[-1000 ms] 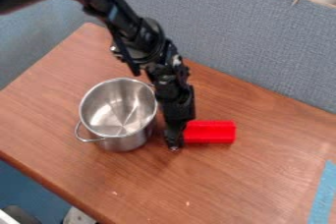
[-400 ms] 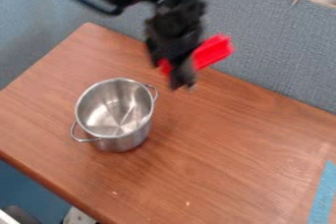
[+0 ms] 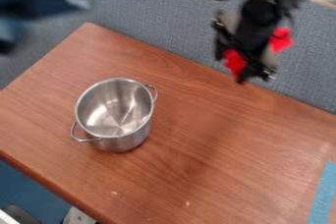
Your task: Put the red object in the metal pot
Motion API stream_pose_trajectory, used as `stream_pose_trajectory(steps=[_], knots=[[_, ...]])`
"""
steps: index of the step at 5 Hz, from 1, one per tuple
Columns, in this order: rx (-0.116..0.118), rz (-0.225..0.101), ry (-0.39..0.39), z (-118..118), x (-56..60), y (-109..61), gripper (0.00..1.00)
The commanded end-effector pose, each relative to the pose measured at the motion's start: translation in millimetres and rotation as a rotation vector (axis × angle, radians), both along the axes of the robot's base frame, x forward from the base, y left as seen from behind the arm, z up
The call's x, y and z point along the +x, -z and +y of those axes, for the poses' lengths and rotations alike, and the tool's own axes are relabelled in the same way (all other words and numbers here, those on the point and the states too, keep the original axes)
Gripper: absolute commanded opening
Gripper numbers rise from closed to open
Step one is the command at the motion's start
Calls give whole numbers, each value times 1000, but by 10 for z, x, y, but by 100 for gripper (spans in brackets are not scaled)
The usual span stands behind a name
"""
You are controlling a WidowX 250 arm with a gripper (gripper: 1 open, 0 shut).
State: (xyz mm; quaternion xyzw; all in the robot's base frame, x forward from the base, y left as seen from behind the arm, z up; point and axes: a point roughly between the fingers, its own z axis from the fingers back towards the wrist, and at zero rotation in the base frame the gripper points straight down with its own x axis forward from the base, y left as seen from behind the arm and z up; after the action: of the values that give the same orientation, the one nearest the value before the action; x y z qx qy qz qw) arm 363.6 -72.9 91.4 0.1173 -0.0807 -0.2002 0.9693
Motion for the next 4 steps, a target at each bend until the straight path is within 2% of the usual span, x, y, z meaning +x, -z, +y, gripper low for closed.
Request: stream_pose_trajectory(steps=[1,2,3,4], knots=[[-34,-7,-66,244,-104,31,0],[-69,20,-92,330,-456,205,0],[-74,30,-126,311,-857,247,0],[-85,69,-156,278,-1239,372,0]])
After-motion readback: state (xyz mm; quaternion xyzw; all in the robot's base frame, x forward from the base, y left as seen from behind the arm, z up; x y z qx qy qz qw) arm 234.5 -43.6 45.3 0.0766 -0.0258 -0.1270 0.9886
